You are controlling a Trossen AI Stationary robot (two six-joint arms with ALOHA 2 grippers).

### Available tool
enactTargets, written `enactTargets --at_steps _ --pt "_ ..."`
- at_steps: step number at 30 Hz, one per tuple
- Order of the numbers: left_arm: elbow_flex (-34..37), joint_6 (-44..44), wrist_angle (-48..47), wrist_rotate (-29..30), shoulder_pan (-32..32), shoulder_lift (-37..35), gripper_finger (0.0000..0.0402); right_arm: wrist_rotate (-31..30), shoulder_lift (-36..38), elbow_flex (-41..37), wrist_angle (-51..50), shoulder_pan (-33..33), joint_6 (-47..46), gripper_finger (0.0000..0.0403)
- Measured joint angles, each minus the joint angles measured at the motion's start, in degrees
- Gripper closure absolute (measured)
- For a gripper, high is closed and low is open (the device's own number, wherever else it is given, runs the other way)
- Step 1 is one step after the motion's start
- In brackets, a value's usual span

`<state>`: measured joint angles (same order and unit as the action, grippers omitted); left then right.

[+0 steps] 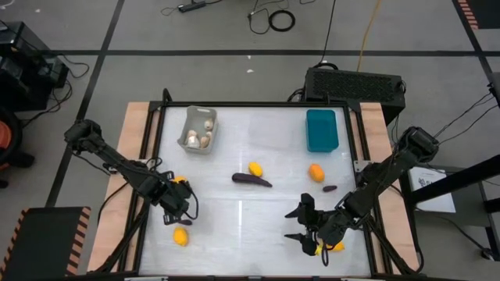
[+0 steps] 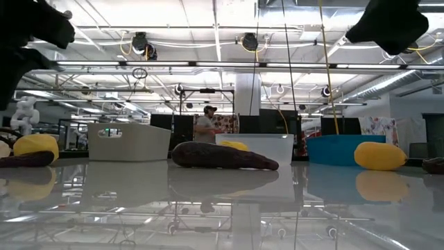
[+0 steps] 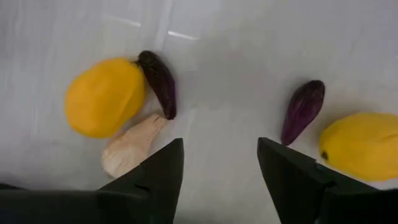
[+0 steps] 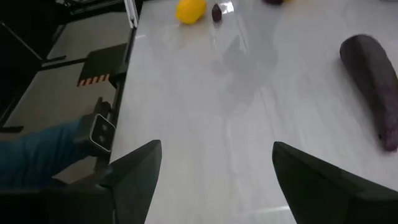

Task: Sort produce into baskets
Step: Put the garlic into the gray bin

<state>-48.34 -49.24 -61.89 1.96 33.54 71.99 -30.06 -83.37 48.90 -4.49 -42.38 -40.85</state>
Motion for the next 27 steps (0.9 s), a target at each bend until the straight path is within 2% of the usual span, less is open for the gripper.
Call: enactTargets --at_steps 7,18,21,27 --pt "0.02 -0.66 -0.13 0.19 -0.02 3.23 0.0143 0.1 -0.66 0.0 -0.01 1.32 -0.07 0.0104" --pt "0.02 0.63 -0.31 -0.62 -0.02 12.45 0.0144 0.13 -0.66 0.0 -0.03 1.78 -0.51 0.0104" --pt "0.02 3.35 0.28 -0.67 -0.02 14.87 0.0144 0.49 -0.66 0.0 -0.25 1.78 -1.53 0.0104" --pt "0.02 5.48 0.49 -0.54 -0.02 18.43 0.0144 6.54 -0.66 0.0 -1.43 0.58 -3.85 0.0104"
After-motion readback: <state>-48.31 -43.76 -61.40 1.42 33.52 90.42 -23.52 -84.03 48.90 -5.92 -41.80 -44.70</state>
